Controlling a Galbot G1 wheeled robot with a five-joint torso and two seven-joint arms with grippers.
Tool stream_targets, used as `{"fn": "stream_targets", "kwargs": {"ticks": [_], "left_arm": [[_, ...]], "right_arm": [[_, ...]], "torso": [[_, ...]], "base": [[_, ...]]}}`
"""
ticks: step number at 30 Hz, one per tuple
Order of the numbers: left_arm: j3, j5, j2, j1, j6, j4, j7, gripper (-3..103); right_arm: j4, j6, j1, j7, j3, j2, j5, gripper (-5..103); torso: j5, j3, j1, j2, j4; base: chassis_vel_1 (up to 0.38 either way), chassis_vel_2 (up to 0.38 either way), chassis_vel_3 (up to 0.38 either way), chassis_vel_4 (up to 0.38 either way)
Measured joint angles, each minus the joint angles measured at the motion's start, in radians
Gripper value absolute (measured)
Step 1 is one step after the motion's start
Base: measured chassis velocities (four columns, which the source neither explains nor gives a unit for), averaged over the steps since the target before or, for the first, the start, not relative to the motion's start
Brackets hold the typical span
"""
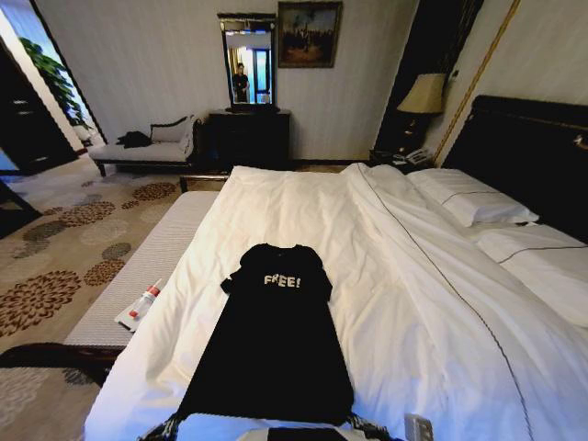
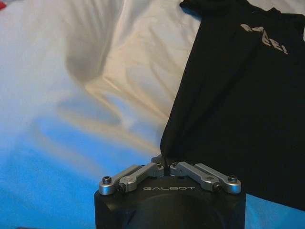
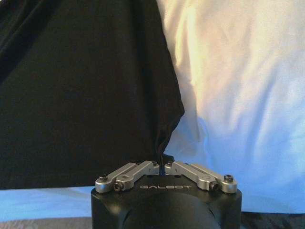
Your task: Fold the clothes on the bed.
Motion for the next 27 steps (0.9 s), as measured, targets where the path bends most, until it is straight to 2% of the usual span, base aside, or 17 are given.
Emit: {"fn": "stream_targets", "kwargs": {"ticks": [6,8,9,10,12,13,14,16,17,18,19,20,21,22,25,26,27], "left_arm": [[0.030,0.013,-0.011,-0.021,0.000,0.002,-0.012,0],[0.030,0.015,-0.009,-0.022,0.001,-0.009,-0.018,-1],[0.029,0.018,-0.007,-0.022,0.002,-0.023,-0.021,3],[0.027,0.023,-0.006,-0.024,0.004,-0.033,-0.024,8],[0.024,0.033,-0.007,-0.030,0.007,-0.049,-0.028,19],[0.024,0.033,-0.007,-0.030,0.007,-0.049,-0.028,19],[0.023,0.034,-0.007,-0.033,0.008,-0.053,-0.030,19],[0.018,0.034,-0.008,-0.037,0.009,-0.056,-0.033,30],[0.018,0.034,-0.008,-0.037,0.009,-0.056,-0.033,30],[0.015,0.034,-0.008,-0.037,0.009,-0.056,-0.034,36],[0.013,0.034,-0.008,-0.037,0.009,-0.055,-0.034,41],[0.010,0.034,-0.007,-0.036,0.008,-0.052,-0.034,46],[0.010,0.034,-0.007,-0.036,0.008,-0.052,-0.034,46],[0.008,0.033,-0.007,-0.037,0.006,-0.049,-0.034,52],[0.001,0.037,-0.009,-0.043,0.002,-0.046,-0.033,62],[0.001,0.037,-0.009,-0.043,0.002,-0.046,-0.033,62],[-0.002,0.047,-0.010,-0.043,-0.001,-0.046,-0.032,68]], "right_arm": [[-0.008,0.016,0.010,-0.008,0.000,0.004,-0.017,0],[0.000,0.016,0.007,-0.014,0.002,0.003,-0.021,3],[0.009,0.020,0.004,-0.019,0.003,0.001,-0.026,8],[0.015,0.027,0.000,-0.027,0.003,-0.003,-0.031,8],[0.028,0.048,-0.008,-0.046,0.003,-0.016,-0.043,19],[0.028,0.048,-0.008,-0.046,0.003,-0.016,-0.043,19],[0.034,0.056,-0.011,-0.051,0.004,-0.023,-0.044,25],[0.046,0.069,-0.018,-0.057,0.012,-0.033,-0.042,35],[0.046,0.069,-0.018,-0.057,0.012,-0.033,-0.042,35],[0.054,0.072,-0.023,-0.057,0.019,-0.037,-0.040,35],[0.059,0.074,-0.027,-0.057,0.024,-0.040,-0.039,46],[0.064,0.075,-0.031,-0.057,0.029,-0.043,-0.039,51],[0.064,0.075,-0.031,-0.057,0.029,-0.043,-0.039,51],[0.065,0.077,-0.033,-0.057,0.034,-0.046,-0.040,51],[0.065,0.088,-0.012,-0.053,0.066,-0.062,-0.026,68],[0.065,0.088,-0.012,-0.053,0.066,-0.062,-0.026,68],[0.065,0.090,0.003,-0.049,0.079,-0.070,0.004,73]], "torso": [[0.0000,0.000,0.000,0.000,0.0001],[0.0000,0.000,0.000,0.000,0.0001],[0.0000,0.000,0.000,0.000,0.0001],[0.0001,0.000,0.000,0.000,0.0001],[0.0000,0.000,0.000,0.000,0.0001],[0.0000,0.000,0.000,0.000,0.0001],[0.0001,0.000,0.000,0.000,0.0001],[0.0000,0.000,0.000,0.000,0.0001],[0.0000,0.000,0.000,0.000,0.0001],[0.0000,0.000,0.000,0.000,0.0001],[0.0000,0.000,0.000,0.000,0.0001],[-0.0001,0.000,0.000,0.000,0.0000],[-0.0001,0.000,0.000,0.000,0.0000],[0.0000,0.000,0.000,0.000,0.0000],[-0.0001,0.000,0.000,0.000,-0.0002],[-0.0001,0.000,0.000,0.000,-0.0002],[0.0000,0.000,0.000,0.000,0.0000]], "base": [[0.000,0.000,0.000,0.000],[0.000,0.000,0.000,0.000],[0.000,0.000,0.000,0.000],[0.000,0.000,0.000,0.000],[0.000,0.000,0.000,0.000],[0.000,0.000,0.000,0.000],[0.000,0.000,0.000,0.000],[0.000,0.000,0.000,0.000],[0.000,0.000,0.000,0.000],[0.000,0.000,0.000,0.000],[0.000,0.000,0.000,0.000],[0.000,0.000,0.000,0.000],[0.000,0.000,0.000,0.000],[0.000,0.000,0.000,0.000],[0.000,0.000,0.000,0.000],[0.000,0.000,0.000,0.000],[0.000,0.000,0.000,0.000]]}}
